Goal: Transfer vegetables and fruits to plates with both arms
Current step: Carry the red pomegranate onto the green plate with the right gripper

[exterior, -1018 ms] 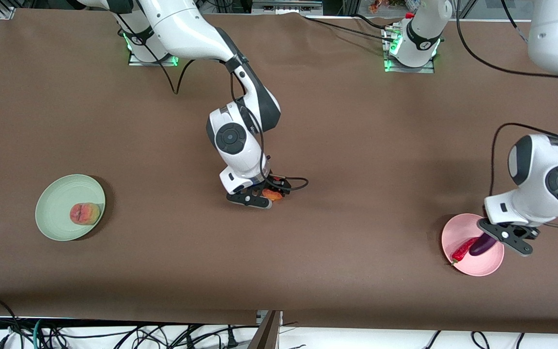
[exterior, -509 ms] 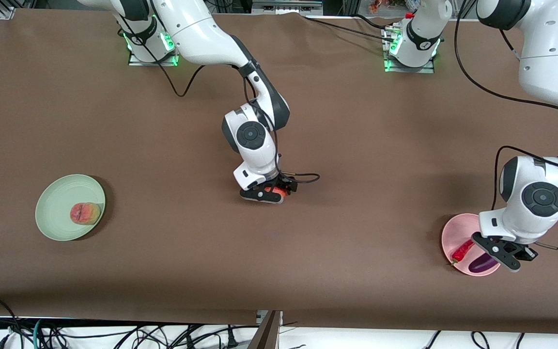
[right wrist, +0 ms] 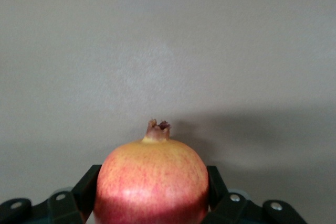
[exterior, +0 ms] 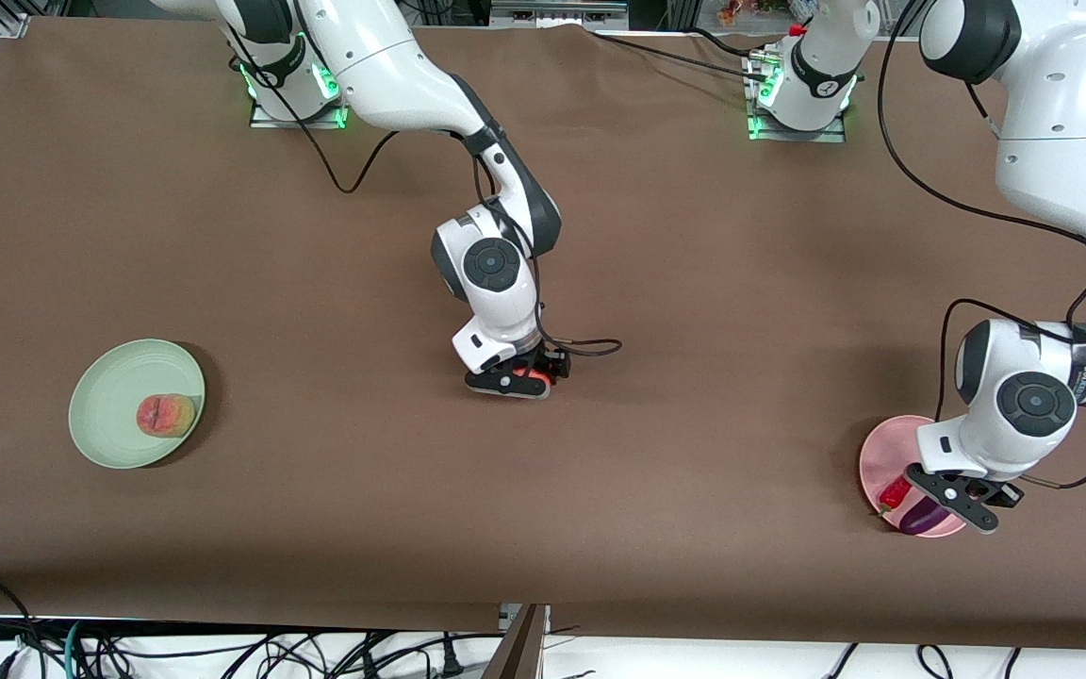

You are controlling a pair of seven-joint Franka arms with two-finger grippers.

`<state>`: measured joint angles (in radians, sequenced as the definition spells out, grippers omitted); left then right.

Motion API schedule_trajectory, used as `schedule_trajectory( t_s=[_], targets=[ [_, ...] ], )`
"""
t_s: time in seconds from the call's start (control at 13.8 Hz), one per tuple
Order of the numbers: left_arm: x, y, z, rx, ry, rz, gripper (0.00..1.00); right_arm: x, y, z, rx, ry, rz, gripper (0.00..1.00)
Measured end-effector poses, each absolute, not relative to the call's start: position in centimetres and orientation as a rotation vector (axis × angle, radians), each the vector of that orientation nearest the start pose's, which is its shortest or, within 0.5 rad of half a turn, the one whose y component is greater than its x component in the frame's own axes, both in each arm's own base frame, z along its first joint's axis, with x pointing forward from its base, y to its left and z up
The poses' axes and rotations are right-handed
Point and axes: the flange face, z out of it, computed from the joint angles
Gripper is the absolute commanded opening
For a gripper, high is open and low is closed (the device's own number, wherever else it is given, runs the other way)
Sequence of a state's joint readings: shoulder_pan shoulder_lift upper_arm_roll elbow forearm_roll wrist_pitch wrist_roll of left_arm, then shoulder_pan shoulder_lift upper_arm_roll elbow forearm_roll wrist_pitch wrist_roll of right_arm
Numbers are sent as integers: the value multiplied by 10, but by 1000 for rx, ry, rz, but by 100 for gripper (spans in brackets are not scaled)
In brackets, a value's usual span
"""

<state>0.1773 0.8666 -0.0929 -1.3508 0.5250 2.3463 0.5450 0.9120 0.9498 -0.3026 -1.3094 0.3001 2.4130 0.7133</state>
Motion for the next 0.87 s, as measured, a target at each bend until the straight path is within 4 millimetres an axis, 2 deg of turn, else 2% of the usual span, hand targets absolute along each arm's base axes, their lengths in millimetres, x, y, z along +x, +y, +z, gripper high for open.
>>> schedule_trajectory(
  t_s=[0.15,0.22,0.29,0.36,0.44,0.58,0.73,0.87],
  targets=[
    [750,87,220,-2599,1027,-54,100,601,470,211,-3024,239,-280,12],
    [752,87,224,-2632,1001,-76,100,612,455,222,-3053,207,-265,12],
    [754,88,228,-2671,970,-103,100,625,433,237,-3089,150,-228,12],
    [755,89,234,-2703,941,-124,100,640,402,254,-3123,77,-174,12],
    [756,89,241,-2732,915,-131,100,657,361,273,-3154,-9,-102,12],
    [754,88,269,-2823,846,-105,100,687,262,305,-3190,-201,42,12],
    [748,81,321,-2910,789,-76,100,704,168,321,-3202,-374,155,12],
    [734,67,379,-2961,698,-17,100,712,87,325,-3192,-526,233,12]
  ],
)
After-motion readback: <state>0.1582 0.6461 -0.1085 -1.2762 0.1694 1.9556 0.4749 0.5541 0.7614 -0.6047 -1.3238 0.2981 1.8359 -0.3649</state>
